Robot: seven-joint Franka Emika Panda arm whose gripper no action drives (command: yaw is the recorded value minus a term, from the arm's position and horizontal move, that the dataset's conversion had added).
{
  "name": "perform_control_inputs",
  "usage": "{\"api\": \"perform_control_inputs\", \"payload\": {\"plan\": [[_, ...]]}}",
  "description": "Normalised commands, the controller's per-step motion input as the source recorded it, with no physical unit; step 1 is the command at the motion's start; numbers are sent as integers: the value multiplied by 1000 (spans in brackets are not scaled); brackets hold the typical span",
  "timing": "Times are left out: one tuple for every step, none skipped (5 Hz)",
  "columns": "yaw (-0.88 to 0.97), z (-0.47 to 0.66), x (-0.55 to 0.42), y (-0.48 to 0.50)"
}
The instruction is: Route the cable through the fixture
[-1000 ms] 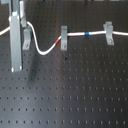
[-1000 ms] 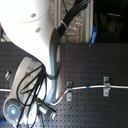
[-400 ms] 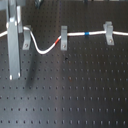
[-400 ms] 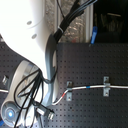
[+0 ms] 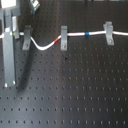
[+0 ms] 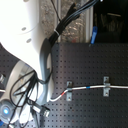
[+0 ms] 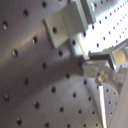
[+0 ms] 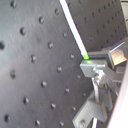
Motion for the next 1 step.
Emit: {"api": "perform_control_inputs", "payload": {"plan": [[0,3,-266,-74]]}}
